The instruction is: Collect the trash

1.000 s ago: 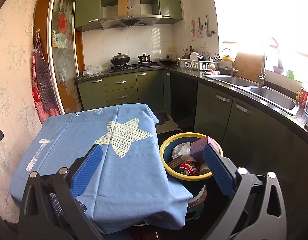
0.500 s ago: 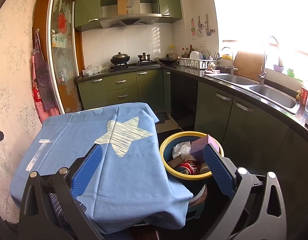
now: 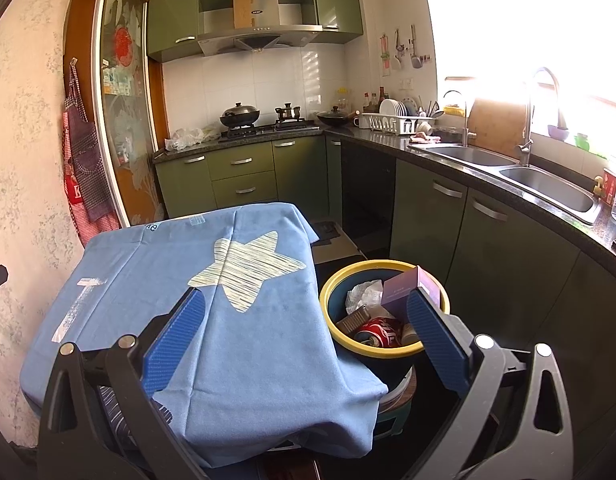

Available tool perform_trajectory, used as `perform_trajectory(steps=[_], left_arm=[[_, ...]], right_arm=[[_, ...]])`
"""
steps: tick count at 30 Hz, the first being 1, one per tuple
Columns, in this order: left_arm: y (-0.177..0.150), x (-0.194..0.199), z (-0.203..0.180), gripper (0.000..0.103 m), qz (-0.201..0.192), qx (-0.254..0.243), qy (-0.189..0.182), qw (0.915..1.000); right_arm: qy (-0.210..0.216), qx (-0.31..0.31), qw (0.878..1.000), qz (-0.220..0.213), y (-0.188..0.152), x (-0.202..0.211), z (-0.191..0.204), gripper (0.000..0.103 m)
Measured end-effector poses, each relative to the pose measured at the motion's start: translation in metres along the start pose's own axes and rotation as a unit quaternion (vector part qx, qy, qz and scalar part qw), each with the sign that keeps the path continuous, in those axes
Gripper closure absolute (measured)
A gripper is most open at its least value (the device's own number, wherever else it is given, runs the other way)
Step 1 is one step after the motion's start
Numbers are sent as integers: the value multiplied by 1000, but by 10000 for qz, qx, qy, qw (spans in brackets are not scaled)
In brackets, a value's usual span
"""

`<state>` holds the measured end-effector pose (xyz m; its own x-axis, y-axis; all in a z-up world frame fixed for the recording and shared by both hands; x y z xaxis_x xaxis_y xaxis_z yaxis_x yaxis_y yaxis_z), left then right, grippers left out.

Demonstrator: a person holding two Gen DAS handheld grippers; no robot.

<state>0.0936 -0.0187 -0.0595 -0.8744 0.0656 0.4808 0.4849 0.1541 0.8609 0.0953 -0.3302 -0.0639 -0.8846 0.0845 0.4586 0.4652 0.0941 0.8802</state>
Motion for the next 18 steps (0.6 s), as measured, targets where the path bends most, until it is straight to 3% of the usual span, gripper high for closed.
perform_trajectory(steps=[18], left_arm=[[-5,-6,-1,5,84,7,-30,10000]], right_arm=[[13,-34,10000,45,-3,-5,3,7]])
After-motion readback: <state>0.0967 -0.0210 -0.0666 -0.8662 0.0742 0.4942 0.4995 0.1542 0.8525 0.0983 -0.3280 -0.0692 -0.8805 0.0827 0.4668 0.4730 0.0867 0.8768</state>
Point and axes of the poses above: each gripper's, at about its wrist camera, not at the fingertips, and x roughly against the way its jaws point, z to its left, y to its top, the point moved 10 cm from there along -x, roughly the way its jaws point, and after that the axes turned 12 degrees about x, right-handed, at the moved point
